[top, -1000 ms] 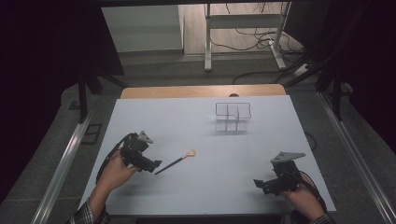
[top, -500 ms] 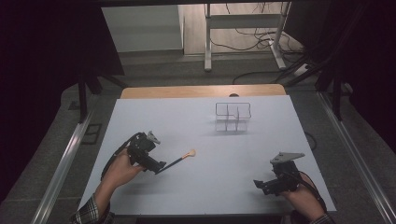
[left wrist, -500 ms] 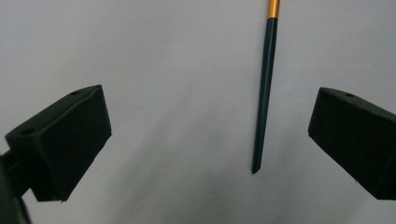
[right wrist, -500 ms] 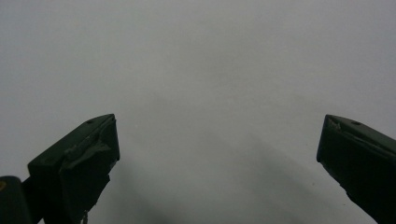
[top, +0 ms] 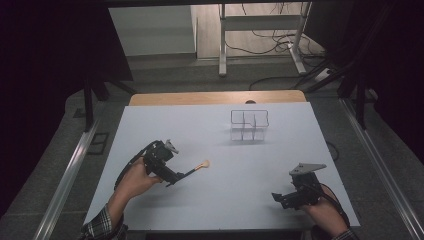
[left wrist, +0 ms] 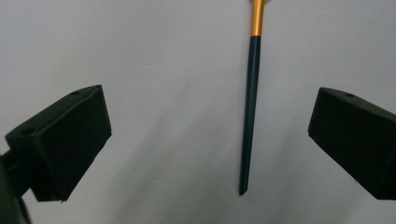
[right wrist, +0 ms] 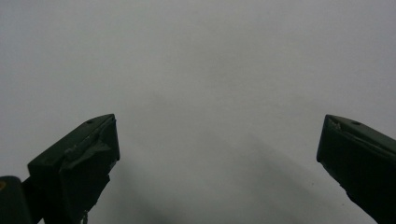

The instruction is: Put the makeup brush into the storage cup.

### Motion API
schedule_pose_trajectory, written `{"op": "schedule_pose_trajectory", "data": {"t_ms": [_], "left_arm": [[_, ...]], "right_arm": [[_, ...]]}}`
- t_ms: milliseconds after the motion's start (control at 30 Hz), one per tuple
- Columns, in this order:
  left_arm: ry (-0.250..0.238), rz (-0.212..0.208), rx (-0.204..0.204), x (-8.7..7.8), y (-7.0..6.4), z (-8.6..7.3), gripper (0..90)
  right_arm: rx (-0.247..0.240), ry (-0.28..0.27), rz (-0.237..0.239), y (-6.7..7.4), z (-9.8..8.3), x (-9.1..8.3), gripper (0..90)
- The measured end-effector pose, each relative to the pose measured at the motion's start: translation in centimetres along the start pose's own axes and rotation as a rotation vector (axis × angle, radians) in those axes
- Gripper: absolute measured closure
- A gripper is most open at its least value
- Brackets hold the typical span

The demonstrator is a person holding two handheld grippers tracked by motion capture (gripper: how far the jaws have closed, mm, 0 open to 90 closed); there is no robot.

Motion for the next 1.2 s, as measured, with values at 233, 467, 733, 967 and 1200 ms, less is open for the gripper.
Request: {"op": "schedule_pose_trajectory", "data": {"t_ms": [233,467,733,967,1200], "left_arm": [[0.009,-0.009,0.019,0.3,-0.4,0.9,0.6],[0.029,-0.001,0.025,0.8,-0.4,0.9,1.8],[0.037,-0.012,0.015,1.7,-0.3,0.5,3.0],[0.076,-0.032,0.022,2.9,-0.3,0.0,4.2],[0.114,-0.058,0.036,3.7,0.1,-0.4,8.2]], "right_arm": [[0.0,0.001,-0.003,0.0,0.0,-0.1,0.0],[-0.003,0.001,-0.002,0.0,0.0,0.0,0.0],[-0.005,0.003,0.0,0.0,0.0,0.0,0.0],[-0.012,0.005,-0.001,0.1,0.0,0.0,0.0],[-0.009,0.009,0.001,0.1,0.0,0.0,0.0]]}}
Point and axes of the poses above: each handheld gripper's, and its own axes: x roughly forward along the jaws, z roughly out of its top, y roughly to its left, the point moved 1 cm from there along x, roughly forward along the jaws, and after that the axes turned 11 degrees about -z, right-handed, at the moved point
